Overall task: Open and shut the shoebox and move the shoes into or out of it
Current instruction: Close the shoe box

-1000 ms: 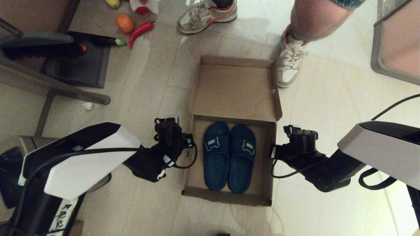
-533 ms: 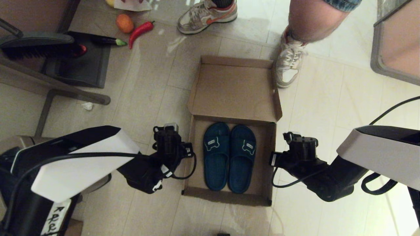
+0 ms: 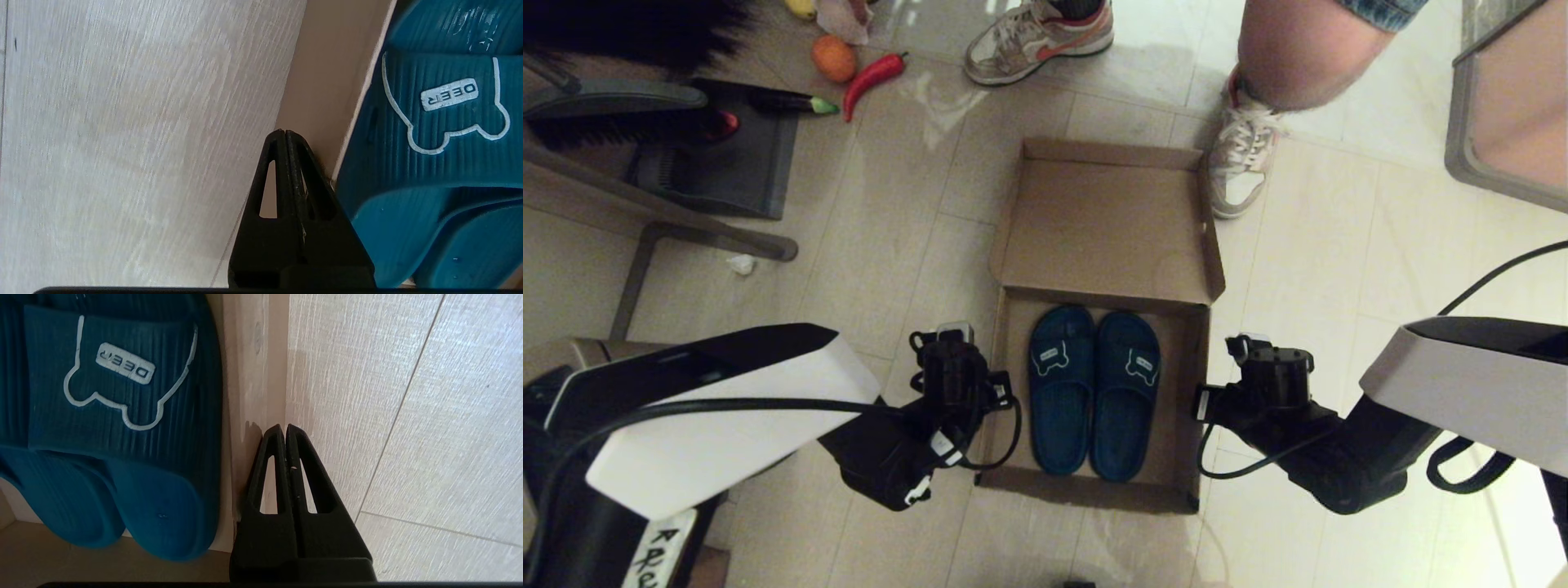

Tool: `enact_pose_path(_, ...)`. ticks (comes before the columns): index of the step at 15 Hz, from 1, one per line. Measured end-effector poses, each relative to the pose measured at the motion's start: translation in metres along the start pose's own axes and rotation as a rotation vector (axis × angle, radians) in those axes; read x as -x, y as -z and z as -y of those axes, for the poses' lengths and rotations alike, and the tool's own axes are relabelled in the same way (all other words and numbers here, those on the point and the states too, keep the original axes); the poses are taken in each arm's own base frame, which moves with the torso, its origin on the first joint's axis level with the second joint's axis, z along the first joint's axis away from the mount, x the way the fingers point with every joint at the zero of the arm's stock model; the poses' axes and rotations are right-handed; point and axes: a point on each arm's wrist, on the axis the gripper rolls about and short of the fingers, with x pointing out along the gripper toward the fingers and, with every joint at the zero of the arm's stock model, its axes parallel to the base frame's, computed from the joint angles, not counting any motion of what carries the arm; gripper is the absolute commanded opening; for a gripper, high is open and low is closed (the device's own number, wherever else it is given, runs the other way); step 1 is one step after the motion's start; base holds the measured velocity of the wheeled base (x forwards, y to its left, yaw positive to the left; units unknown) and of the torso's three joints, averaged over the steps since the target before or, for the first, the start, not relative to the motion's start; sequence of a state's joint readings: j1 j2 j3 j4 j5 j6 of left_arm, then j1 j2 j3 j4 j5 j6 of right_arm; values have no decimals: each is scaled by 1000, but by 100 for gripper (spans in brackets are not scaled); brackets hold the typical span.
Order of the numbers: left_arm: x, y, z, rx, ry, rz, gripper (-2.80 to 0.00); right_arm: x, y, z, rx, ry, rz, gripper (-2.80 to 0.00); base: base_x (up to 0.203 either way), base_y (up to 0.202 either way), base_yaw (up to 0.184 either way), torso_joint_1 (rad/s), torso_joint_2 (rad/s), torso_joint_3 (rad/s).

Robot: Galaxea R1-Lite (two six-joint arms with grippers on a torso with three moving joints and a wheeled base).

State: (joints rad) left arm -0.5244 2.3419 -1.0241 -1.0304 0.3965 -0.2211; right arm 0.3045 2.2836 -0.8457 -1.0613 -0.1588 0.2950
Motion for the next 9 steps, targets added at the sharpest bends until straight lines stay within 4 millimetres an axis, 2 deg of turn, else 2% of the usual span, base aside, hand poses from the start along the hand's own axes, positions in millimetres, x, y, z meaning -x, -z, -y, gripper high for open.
enact_pose_path(4, 6, 5, 0, 10, -1, -22, -280, 5, 7, -3, 3, -2, -22, -280, 0, 0, 0, 0, 0, 0)
enact_pose_path(9, 18, 13, 11, -1, 14, -43, -280, 18, 18, 2, 10, 6, -44, -280, 0, 0, 0, 0, 0, 0)
